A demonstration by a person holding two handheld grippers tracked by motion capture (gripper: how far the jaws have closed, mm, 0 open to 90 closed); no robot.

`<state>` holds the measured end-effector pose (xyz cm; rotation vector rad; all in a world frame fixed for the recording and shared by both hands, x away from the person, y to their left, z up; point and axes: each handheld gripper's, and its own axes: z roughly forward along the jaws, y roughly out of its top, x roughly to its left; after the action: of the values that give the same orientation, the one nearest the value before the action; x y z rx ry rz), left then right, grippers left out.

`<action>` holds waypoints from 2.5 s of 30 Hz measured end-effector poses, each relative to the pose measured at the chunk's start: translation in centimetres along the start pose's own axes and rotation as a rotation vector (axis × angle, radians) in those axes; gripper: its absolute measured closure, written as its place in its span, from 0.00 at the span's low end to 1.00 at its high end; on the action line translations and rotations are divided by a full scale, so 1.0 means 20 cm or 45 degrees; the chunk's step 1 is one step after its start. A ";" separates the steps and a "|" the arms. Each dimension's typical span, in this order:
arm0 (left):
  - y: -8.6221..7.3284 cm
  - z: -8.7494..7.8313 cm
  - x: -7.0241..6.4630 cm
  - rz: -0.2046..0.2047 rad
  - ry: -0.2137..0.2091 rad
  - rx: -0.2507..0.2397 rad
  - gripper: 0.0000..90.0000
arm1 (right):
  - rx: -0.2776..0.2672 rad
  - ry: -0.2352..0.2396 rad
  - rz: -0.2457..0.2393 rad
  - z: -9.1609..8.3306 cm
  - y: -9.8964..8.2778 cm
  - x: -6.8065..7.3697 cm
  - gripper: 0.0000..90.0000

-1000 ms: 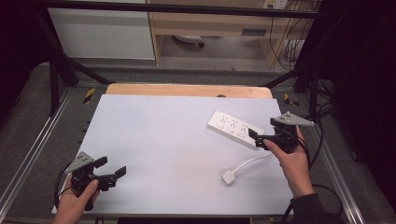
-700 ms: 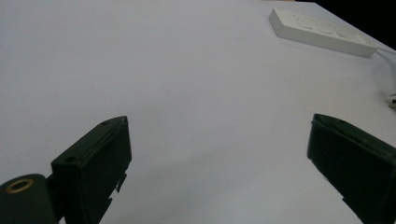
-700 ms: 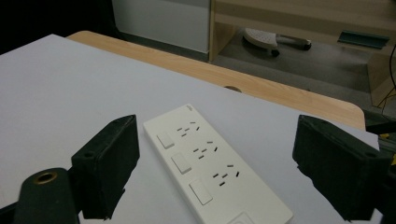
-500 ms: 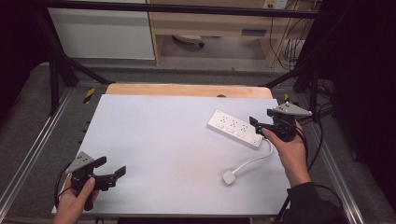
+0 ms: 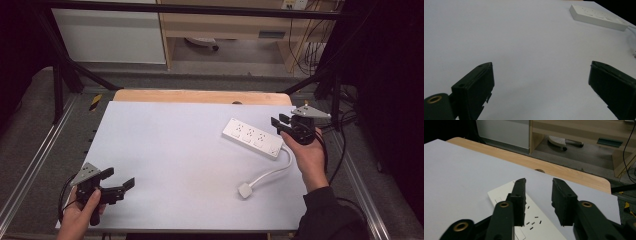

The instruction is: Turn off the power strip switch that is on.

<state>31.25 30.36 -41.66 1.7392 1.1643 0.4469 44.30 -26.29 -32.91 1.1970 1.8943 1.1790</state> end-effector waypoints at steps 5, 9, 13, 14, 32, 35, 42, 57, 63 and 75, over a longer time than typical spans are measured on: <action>0.00 0.00 0.00 0.003 -0.002 -0.002 0.07 | -0.013 0.007 0.001 0.02 0.00 -0.01 0.85; 0.00 0.00 0.00 0.010 0.000 -0.005 0.07 | -0.009 0.007 -0.027 0.06 0.00 -0.01 0.93; 0.00 0.00 0.00 0.010 0.002 -0.006 0.07 | -0.006 0.003 -0.042 0.08 0.00 0.00 0.95; 0.00 0.00 0.00 0.009 0.001 -0.007 0.07 | -0.006 0.003 -0.044 0.09 0.00 0.00 0.96; 0.00 -0.01 0.00 0.011 0.001 -0.016 0.07 | 0.046 0.023 -0.060 0.26 -0.02 0.04 1.00; 0.00 -0.01 0.00 0.011 0.001 -0.014 0.07 | 0.058 0.026 -0.067 0.27 -0.02 0.04 1.00; 0.00 -0.01 0.00 0.012 0.002 -0.018 0.07 | 0.080 0.033 -0.056 0.30 -0.04 0.05 1.00; 0.00 -0.01 0.00 0.012 0.003 -0.022 0.07 | 0.135 0.040 -0.045 0.37 -0.11 0.07 1.00; 0.00 -0.01 0.00 0.013 0.003 -0.020 0.07 | 0.153 0.036 -0.038 0.37 -0.14 0.07 1.00; 0.00 -0.01 0.00 0.013 0.005 -0.021 0.07 | 0.178 0.028 -0.018 0.35 -0.19 0.04 1.00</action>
<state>31.17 30.46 -41.62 1.7318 1.1516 0.4648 48.37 -23.73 -39.47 1.2468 2.0267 1.0712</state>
